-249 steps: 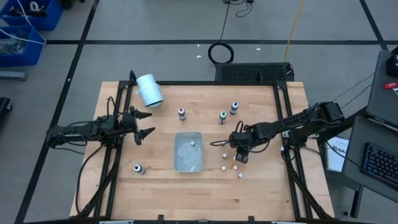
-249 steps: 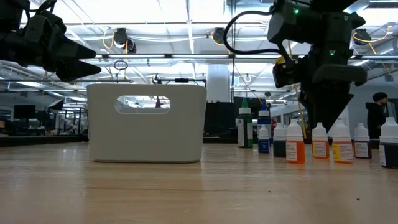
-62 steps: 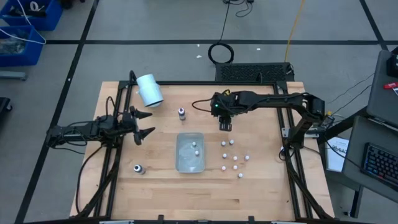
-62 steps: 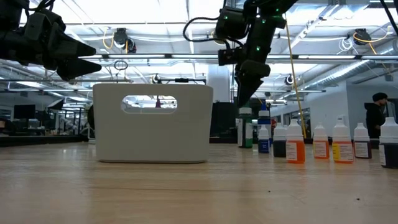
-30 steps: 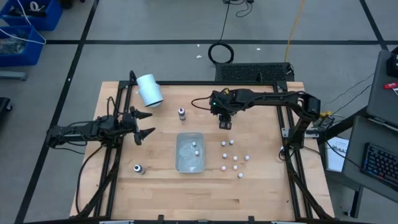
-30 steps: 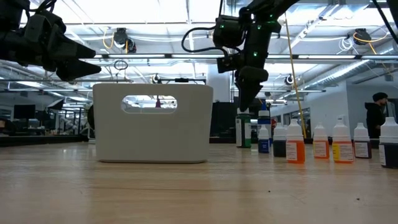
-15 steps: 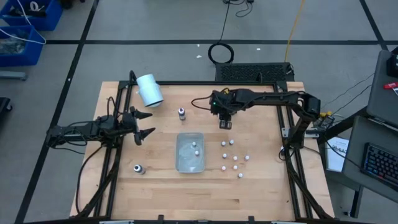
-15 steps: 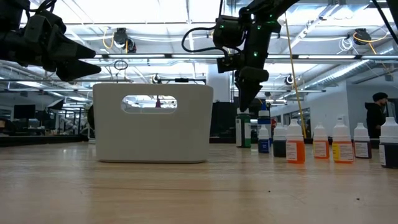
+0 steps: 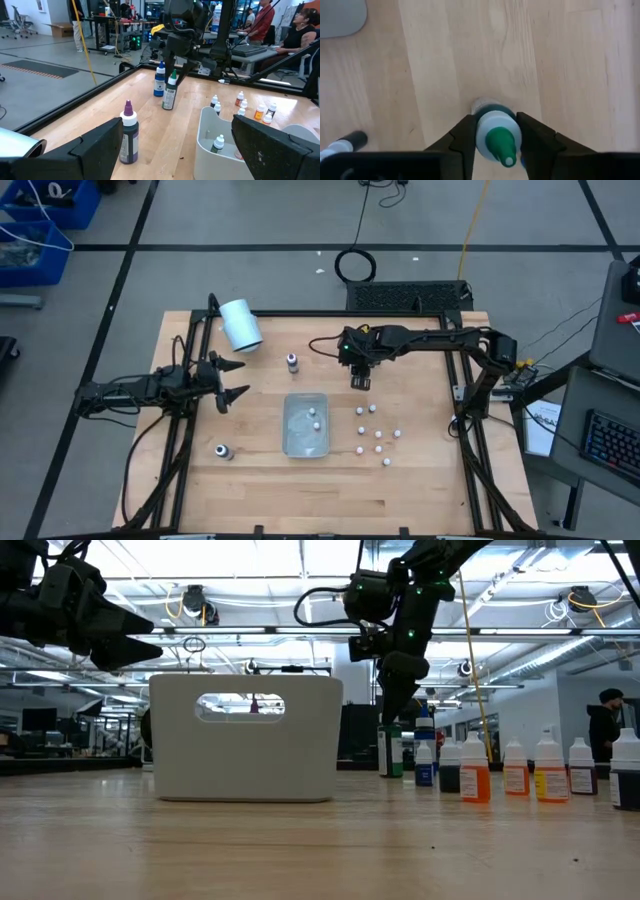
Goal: Pick & Place food coloring
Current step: Put the big green food coloring bottle into the bin
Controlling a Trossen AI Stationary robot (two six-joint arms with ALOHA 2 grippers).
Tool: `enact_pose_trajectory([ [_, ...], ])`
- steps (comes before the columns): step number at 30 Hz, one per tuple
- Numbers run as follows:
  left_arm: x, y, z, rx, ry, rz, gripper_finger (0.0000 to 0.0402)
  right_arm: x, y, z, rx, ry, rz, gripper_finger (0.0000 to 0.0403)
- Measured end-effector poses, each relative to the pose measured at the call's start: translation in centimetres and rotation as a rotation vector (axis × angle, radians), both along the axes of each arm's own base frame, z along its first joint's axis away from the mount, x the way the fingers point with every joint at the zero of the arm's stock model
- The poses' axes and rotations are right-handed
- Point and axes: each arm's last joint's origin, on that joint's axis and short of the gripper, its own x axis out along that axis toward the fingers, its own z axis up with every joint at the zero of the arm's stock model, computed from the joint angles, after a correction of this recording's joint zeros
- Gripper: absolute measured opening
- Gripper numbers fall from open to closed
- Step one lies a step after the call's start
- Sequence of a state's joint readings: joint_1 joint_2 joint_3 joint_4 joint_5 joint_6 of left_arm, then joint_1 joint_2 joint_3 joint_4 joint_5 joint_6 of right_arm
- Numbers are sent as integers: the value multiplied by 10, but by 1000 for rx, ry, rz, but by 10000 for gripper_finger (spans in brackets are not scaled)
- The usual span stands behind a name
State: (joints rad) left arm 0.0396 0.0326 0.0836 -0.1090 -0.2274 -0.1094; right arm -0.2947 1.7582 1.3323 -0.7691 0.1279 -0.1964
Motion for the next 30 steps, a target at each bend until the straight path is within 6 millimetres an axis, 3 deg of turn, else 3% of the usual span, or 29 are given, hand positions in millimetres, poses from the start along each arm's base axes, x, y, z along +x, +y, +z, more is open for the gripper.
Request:
enact_pose_trajectory([
  [9, 0, 0, 0, 0, 0, 0, 365, -3, 1, 1, 6, 21, -1, 109],
  [14, 0, 0, 0, 0, 0, 0, 365, -17, 10, 12, 24, 77, -17, 108],
  [24, 0, 0, 0, 1, 0, 1, 365, -77, 64, 87, 75, -15, -123, 108],
  [30, 0, 0, 0, 1, 0, 1, 365, -119, 101, 102, 135, 116, -320, 108],
])
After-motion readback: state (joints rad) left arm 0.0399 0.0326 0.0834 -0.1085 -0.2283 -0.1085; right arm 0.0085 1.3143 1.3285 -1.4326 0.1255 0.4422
